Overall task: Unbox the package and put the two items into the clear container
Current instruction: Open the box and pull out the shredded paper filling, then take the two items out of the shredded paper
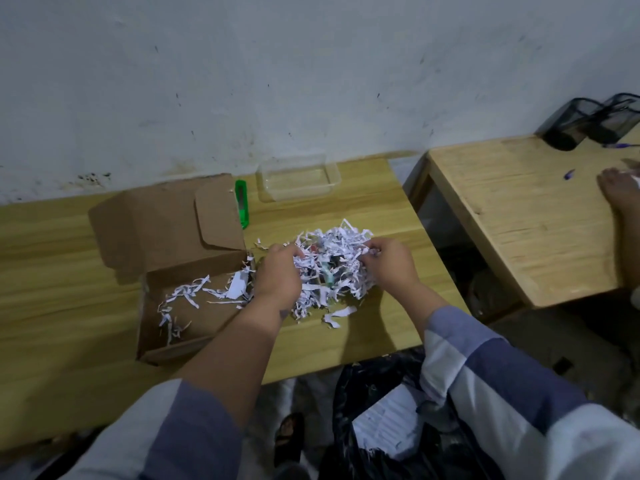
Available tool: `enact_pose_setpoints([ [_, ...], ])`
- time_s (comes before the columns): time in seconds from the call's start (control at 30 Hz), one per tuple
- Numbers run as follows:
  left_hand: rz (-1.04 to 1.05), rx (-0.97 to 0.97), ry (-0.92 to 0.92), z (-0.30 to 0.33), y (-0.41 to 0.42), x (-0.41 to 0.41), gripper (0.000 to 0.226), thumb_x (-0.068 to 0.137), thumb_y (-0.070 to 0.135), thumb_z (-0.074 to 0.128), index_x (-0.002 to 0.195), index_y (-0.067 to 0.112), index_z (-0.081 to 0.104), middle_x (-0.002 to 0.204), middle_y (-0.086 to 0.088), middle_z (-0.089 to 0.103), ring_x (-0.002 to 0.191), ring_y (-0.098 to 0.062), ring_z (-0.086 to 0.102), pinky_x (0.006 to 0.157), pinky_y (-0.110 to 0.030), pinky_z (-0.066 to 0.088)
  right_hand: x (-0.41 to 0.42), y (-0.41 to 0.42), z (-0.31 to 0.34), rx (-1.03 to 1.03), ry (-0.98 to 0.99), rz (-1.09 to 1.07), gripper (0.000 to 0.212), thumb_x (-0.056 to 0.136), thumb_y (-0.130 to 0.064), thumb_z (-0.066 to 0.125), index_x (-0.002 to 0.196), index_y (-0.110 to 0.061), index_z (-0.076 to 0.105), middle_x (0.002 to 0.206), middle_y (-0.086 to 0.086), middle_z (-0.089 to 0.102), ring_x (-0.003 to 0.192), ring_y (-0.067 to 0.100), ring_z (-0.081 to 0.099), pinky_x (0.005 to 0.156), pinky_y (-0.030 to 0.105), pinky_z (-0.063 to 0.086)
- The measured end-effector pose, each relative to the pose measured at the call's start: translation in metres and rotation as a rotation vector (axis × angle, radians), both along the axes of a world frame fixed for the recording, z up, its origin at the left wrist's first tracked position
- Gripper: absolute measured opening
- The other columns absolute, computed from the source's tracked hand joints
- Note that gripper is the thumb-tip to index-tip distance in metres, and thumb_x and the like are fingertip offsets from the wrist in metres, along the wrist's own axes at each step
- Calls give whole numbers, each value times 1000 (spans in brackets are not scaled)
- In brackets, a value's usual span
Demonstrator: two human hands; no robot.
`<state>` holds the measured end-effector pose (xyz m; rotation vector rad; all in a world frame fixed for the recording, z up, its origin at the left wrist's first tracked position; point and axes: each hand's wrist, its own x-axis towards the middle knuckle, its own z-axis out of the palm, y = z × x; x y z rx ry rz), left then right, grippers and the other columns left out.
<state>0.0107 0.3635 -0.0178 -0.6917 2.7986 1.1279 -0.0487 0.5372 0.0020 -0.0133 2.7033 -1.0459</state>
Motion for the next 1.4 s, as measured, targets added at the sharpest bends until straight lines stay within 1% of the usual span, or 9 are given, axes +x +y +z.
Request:
enact_pose_setpoints([
  [0.07, -42, -71, -28, 5, 2, 1, 44, 88, -4, 46, 118, 24, 59, 133, -2, 45, 104, -28, 53, 83, -42, 51, 0, 5, 7, 53, -58, 110, 33, 91, -5, 51, 122, -9, 61, 122, 15, 64, 96, 26, 65, 69, 22, 46],
  [0.17, -86, -226, 65, 14, 10, 0, 33, 88, 19, 49, 117, 32, 58, 133, 7, 47, 122, -22, 42, 99, -41, 38, 1, -1, 13, -8, -104, 201, 45, 82, 2, 47, 115, -22, 65, 135, 7, 55, 78, 20, 65, 61, 22, 51],
  [0.3, -214, -233, 88, 8, 18, -8, 27, 93, 34, 49, 119, 37, 55, 138, 9, 47, 129, -20, 36, 105, -46, 34, -3, -20, 6, -5, 26, 189, 23, 86, -17, 58, 103, -27, 69, 128, 6, 55, 112, 25, 57, 94, 34, 46],
  [0.47, -289, -264, -45, -6, 22, -11, 43, 95, 43, 47, 137, 34, 44, 150, 7, 36, 141, -21, 24, 112, -47, 23, 0, -24, -9, -34, -12, 87, 11, 81, -23, 71, 82, -13, 76, 77, 5, 72, 66, 15, 60, 54, 23, 40],
  [0.57, -287, -275, -44, -7, 22, -14, 44, 93, 46, 50, 135, 34, 47, 149, 7, 36, 140, -21, 26, 111, -49, 26, 2, -18, -7, -88, -41, 46, 36, 89, -37, 60, 80, -6, 74, 54, 1, 58, 49, 13, 48, 48, 25, 31],
  [0.73, -274, -305, -39, -6, 24, -14, 33, 91, 40, 55, 123, 32, 58, 146, 8, 38, 136, -21, 31, 109, -45, 27, -5, -2, -9, -56, -91, 35, 24, 91, -13, 51, 80, -27, 66, 89, -5, 68, 82, 18, 62, 70, 29, 47],
  [0.83, -207, -323, 6, -5, 25, -12, 29, 94, 36, 50, 120, 29, 59, 142, 5, 42, 133, -20, 33, 107, -42, 27, -6, -3, -8, 83, -42, 21, 25, 89, -30, 57, 65, -27, 65, 80, -10, 68, 89, 21, 65, 86, 38, 48],
  [1.0, -331, -294, 121, 0, 27, -18, 37, 95, 34, 49, 131, 37, 48, 148, 10, 38, 140, -18, 25, 117, -45, 14, -10, -15, -10, 20, -69, 14, 23, 91, -17, 51, 108, -21, 66, 117, 10, 60, 99, 31, 61, 77, 31, 46],
  [1.4, -209, -393, 85, 2, 14, -21, 20, 94, 20, 52, 105, 32, 65, 118, 5, 61, 120, -21, 46, 110, -43, 22, -8, 12, -14, -80, -57, -222, 8, 87, -16, 62, 85, -16, 70, 85, 8, 70, 73, 24, 64, 62, 29, 49],
])
